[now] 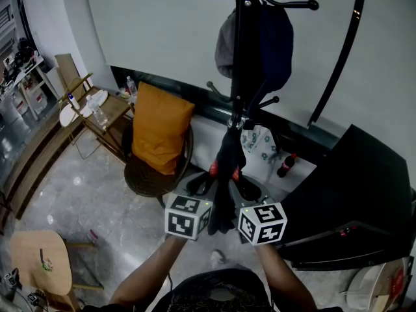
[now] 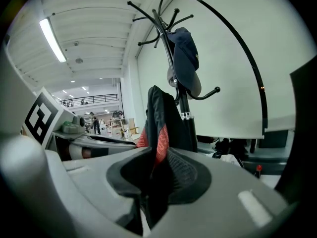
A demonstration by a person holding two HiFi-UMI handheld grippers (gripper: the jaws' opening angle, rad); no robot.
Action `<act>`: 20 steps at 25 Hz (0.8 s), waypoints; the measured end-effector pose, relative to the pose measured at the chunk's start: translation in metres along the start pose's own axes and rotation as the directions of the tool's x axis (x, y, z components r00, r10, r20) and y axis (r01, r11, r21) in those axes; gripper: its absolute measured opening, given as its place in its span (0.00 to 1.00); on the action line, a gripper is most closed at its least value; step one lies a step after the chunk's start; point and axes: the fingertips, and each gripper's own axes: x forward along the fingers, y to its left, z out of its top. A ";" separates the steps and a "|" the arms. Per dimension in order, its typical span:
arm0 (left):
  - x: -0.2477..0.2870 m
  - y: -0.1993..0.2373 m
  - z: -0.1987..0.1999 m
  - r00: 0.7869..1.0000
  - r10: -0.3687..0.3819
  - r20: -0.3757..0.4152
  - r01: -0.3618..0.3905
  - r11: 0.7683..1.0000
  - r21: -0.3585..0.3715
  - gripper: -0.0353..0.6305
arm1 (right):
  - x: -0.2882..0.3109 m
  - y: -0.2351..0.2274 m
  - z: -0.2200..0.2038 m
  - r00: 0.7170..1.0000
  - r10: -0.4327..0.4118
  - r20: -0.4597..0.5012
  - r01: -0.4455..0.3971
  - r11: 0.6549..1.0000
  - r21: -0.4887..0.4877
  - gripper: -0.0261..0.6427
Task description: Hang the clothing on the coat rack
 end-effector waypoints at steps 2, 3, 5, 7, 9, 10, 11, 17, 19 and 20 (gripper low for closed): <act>-0.003 -0.001 0.000 1.000 -0.004 0.005 0.004 1.000 -0.007 0.19 | -0.002 0.001 0.000 1.000 -0.003 0.002 0.003 1.000 0.004 0.16; -0.004 -0.001 -0.001 1.000 -0.006 0.003 0.006 1.000 -0.007 0.19 | -0.004 0.001 0.000 1.000 -0.004 0.002 0.004 1.000 0.005 0.16; -0.006 -0.005 -0.001 1.000 -0.009 -0.002 0.009 1.000 -0.007 0.19 | -0.007 0.002 0.000 1.000 -0.006 0.003 0.006 1.000 0.007 0.16; -0.009 -0.010 -0.002 1.000 -0.017 -0.002 0.017 1.000 -0.007 0.19 | -0.010 0.004 0.000 1.000 -0.003 0.005 0.003 1.000 0.006 0.16; -0.012 -0.014 -0.002 1.000 -0.022 0.001 0.022 1.000 -0.003 0.19 | -0.014 0.009 -0.001 1.000 0.004 0.008 -0.004 1.000 0.003 0.16; -0.014 -0.015 -0.003 1.000 -0.022 0.003 0.022 1.000 0.000 0.19 | -0.016 0.012 -0.001 1.000 0.007 0.008 -0.007 1.000 0.002 0.16; -0.015 -0.017 -0.003 1.000 -0.022 0.004 0.022 1.000 0.003 0.19 | -0.018 0.015 -0.002 1.000 0.009 0.009 -0.009 1.000 0.001 0.16; -0.028 -0.029 -0.009 0.999 -0.036 -0.015 0.036 0.999 0.011 0.19 | -0.032 0.027 -0.003 1.000 0.029 0.005 -0.029 1.000 -0.006 0.16; -0.032 -0.033 -0.010 0.999 -0.041 -0.015 0.041 0.999 0.010 0.19 | -0.037 0.031 -0.004 0.999 0.041 -0.002 -0.041 0.999 -0.013 0.16; -0.033 -0.035 -0.011 0.999 -0.042 -0.016 0.043 0.999 0.009 0.19 | -0.039 0.033 -0.005 0.999 0.043 -0.003 -0.043 0.999 -0.017 0.16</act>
